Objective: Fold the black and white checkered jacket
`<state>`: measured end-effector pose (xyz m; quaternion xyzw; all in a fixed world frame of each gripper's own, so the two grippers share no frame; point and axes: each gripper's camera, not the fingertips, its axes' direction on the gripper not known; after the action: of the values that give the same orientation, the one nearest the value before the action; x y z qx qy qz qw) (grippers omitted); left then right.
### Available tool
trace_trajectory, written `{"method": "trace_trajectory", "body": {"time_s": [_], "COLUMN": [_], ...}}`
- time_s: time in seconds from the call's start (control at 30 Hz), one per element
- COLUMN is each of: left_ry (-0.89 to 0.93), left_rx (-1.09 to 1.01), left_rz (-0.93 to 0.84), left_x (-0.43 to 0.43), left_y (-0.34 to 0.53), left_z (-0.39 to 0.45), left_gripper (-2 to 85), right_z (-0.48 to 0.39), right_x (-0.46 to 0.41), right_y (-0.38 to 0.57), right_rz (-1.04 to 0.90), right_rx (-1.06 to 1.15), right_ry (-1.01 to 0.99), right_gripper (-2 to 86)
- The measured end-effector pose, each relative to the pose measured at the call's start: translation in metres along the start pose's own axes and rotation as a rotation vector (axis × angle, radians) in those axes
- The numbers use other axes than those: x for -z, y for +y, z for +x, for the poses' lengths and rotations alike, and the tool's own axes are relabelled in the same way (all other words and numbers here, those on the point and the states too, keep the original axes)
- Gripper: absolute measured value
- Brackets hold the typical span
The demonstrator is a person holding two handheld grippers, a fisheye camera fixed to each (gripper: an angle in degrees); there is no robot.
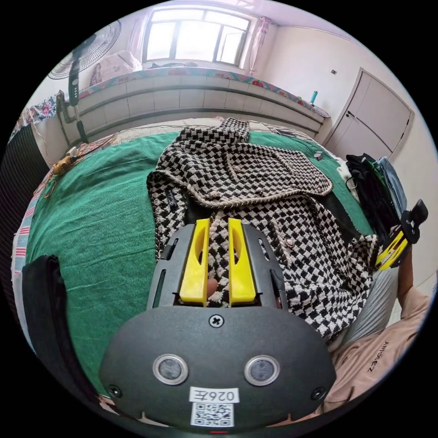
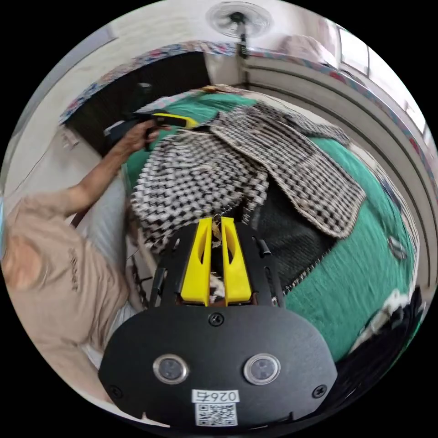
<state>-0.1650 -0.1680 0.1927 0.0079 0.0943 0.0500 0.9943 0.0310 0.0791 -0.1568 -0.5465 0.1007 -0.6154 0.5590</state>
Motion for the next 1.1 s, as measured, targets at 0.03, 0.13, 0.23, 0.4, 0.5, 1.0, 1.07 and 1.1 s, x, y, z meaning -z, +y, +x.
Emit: {"method": "trace_trajectory", "body": {"time_s": [0.03, 0.13, 0.23, 0.4, 0.5, 1.0, 1.07, 1.1], "left_ry": [-0.007, 0.026, 0.076, 0.11, 0.183, 0.078, 0.149, 0.172], "left_rx": [0.003, 0.033, 0.082, 0.124, 0.064, 0.0, 0.042, 0.067], "left_rz": [-0.04, -0.063, -0.069, -0.054, -0.024, -0.114, -0.084, -0.065], "left_x": [-0.008, -0.016, -0.011, -0.008, 0.004, -0.009, -0.006, -0.004], "left_y": [0.0, 0.002, 0.004, 0.01, 0.009, 0.011, 0.013, 0.015], "left_z": [-0.001, -0.006, -0.011, -0.013, 0.005, 0.03, 0.019, 0.012], "left_gripper": [5.3, 3.8, 1.5, -0.7, -0.9, -0.9, -0.9, -0.8], "right_z": [-0.009, -0.042, -0.076, -0.077, -0.055, -0.118, -0.123, -0.124], "right_x": [-0.021, -0.063, -0.055, 0.01, 0.038, -0.072, -0.073, -0.076], "right_y": [-0.006, -0.009, 0.003, 0.036, 0.06, -0.004, -0.005, -0.005], "right_rz": [-0.123, -0.357, -0.364, -0.036, 0.167, -0.232, -0.229, -0.237], "right_rx": [0.027, 0.151, 0.27, 0.157, -0.104, 0.01, 0.029, 0.038], "right_ry": [0.012, 0.018, 0.046, 0.001, 0.137, 0.57, 0.584, 0.57], "right_gripper": [0.5, -0.3, -1.0, -1.1, -0.9, 8.8, 8.9, 8.3]}}
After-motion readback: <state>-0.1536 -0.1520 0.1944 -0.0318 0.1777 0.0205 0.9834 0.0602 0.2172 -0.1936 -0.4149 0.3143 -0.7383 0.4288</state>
